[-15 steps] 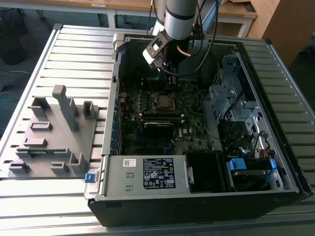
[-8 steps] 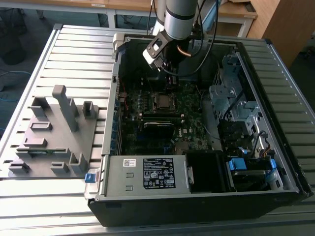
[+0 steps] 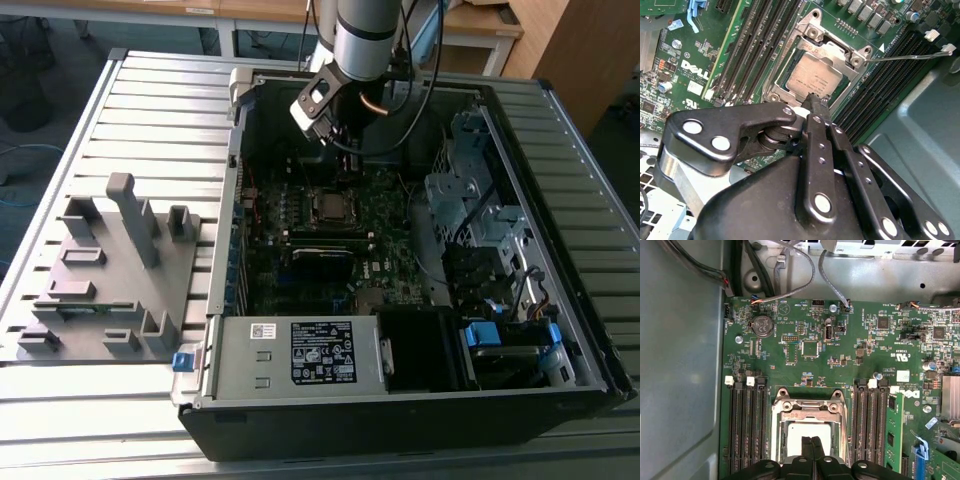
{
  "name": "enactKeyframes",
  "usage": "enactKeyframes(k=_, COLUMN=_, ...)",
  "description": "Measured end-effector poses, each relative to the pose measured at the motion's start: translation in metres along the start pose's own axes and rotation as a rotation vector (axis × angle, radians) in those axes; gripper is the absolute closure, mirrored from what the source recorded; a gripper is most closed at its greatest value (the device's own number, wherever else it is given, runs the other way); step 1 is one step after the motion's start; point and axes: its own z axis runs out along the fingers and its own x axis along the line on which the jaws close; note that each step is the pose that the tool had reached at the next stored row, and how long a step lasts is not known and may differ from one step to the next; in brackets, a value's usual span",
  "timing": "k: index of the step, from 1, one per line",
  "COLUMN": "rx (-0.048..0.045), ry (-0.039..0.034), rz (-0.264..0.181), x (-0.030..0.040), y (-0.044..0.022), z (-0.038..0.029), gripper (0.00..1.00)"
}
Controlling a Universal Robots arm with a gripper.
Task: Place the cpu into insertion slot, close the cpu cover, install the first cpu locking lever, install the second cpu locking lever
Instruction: 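Close the cpu cover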
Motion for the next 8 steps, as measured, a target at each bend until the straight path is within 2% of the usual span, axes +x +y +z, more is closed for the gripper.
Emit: enactKeyframes(k=8, rx=0.0, ry=-0.0002, rz=-0.016, x=0.0, y=0.0, z=0.0, gripper=0.9)
